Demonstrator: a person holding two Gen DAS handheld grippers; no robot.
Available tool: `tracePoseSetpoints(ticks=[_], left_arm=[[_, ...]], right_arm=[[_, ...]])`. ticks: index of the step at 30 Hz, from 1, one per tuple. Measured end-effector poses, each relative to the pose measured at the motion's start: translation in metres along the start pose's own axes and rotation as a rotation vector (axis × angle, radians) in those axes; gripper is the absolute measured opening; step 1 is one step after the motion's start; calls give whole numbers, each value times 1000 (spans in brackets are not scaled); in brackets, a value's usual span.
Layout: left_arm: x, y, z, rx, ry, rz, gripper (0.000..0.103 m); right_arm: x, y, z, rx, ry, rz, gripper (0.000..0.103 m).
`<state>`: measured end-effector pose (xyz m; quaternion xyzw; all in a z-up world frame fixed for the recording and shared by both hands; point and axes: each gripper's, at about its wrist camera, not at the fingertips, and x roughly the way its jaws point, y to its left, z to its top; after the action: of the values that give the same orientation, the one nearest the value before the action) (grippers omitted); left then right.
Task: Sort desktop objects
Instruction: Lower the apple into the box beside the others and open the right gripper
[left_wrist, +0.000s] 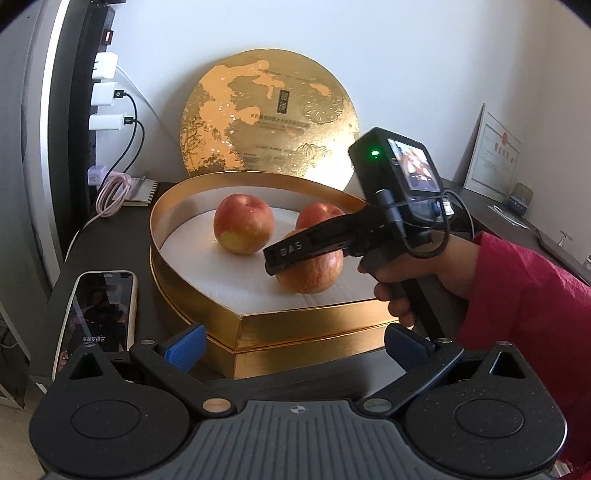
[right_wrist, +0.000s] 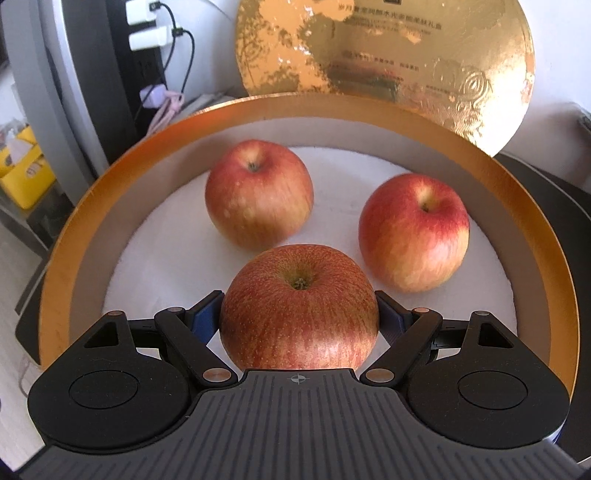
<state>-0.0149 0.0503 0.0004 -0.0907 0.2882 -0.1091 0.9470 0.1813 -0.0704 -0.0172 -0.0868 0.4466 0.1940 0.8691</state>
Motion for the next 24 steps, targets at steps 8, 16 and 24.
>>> tracePoseSetpoints(ticks=[8,16,24], left_arm=[[-4,23,9,-14,-62,68,102],[-11,52,21,-29,-166,134,102],[-16,124,34,-158,-415,133,102]], right_arm=[[6,-5,0,17,36,2,85],[6,-3,4,6,48,-9,93],[-37,-5,5,3,-89,-65,99]])
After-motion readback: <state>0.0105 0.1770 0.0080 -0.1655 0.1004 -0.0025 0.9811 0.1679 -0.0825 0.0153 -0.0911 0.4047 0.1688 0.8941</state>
